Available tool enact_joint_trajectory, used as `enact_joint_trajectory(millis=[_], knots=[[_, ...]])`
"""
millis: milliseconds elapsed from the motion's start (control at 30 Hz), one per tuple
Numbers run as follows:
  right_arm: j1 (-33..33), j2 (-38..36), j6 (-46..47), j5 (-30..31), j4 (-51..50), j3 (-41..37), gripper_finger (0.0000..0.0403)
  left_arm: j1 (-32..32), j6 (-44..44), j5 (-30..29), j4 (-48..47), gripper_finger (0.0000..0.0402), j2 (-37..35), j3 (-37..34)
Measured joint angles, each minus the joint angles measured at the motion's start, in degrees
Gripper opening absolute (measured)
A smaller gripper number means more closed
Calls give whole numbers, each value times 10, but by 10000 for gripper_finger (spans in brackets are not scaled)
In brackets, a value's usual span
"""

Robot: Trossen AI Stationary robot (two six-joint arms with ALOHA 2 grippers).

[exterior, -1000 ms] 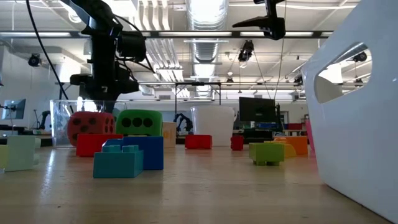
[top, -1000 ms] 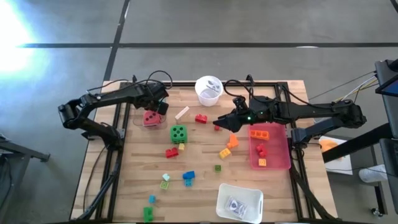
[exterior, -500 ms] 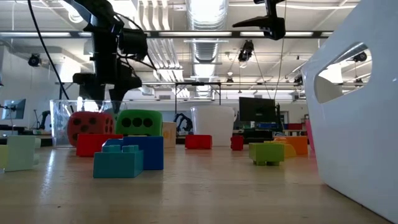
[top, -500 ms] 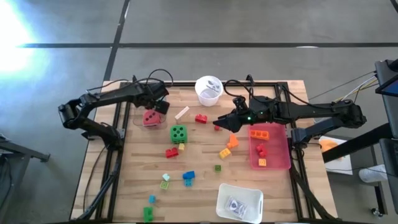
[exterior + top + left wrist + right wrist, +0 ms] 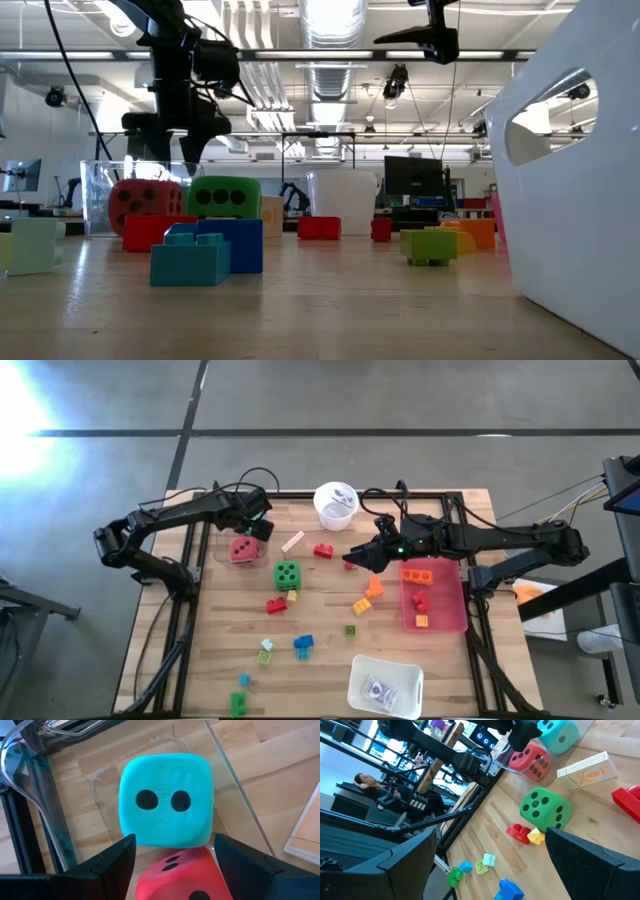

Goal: Pick & Place Toys
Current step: Put the red game piece into the pink bin

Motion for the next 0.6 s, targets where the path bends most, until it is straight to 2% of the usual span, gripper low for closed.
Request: enact_joint_trajectory(millis=[100, 300, 600], knots=[[0, 0, 0, 0, 0, 0, 362, 0, 4, 5, -3, 270, -4, 3], [0, 0, 12, 0, 0, 0, 362, -16, 14, 53, -33, 270, -45, 24], [0, 0, 13, 0, -1, 0, 362, -139, 25, 183, -37, 270, -138, 41]])
